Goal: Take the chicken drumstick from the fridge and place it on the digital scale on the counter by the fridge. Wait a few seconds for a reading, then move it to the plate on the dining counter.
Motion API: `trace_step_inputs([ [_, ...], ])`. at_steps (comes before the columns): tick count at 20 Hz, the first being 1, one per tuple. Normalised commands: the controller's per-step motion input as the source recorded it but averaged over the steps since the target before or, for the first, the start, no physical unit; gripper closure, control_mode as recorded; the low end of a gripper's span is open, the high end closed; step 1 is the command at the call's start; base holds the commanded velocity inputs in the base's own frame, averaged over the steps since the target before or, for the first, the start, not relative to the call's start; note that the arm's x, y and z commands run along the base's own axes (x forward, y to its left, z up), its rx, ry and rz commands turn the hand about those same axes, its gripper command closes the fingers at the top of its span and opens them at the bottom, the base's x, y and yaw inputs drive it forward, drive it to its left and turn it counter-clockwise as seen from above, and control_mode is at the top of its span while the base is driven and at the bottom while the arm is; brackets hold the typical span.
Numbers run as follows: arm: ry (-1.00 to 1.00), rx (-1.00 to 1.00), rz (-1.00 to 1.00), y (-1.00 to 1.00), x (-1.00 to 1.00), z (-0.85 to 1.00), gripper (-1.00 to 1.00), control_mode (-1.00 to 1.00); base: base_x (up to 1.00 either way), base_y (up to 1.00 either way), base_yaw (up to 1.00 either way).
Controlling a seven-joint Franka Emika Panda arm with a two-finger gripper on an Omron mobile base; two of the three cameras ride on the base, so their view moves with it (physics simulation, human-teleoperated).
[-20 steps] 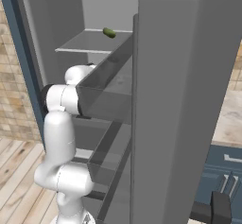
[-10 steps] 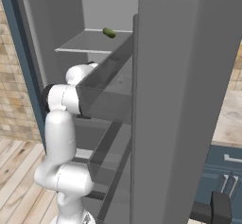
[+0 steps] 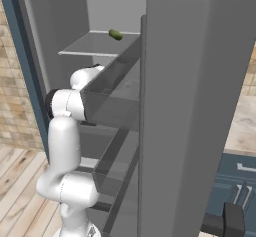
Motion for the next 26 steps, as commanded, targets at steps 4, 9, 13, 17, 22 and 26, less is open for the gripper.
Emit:
trace_step_inputs([
  [4,0.0,0.0,0.0,0.0,-0.02,0.0,1.0,-1.0,0.0,0.0,0.0],
  [9,0.0,0.0,0.0,0.0,-0.09,0.0,1.0,-1.0,0.0,0.0,0.0],
  [13,0.0,0.0,0.0,0.0,-0.22,0.0,1.0,-1.0,0.0,0.0,0.0],
  [17,-0.02,0.0,0.0,0.0,-0.34,0.01,1.0,-1.0,0.0,0.0,0.0],
  [22,-0.09,0.0,0.0,0.0,-0.48,0.03,1.0,-1.0,0.0,0.0,0.0],
  [26,-0.13,0.0,0.0,0.0,-0.51,0.0,1.0,-1.0,0.0,0.0,0.0],
])
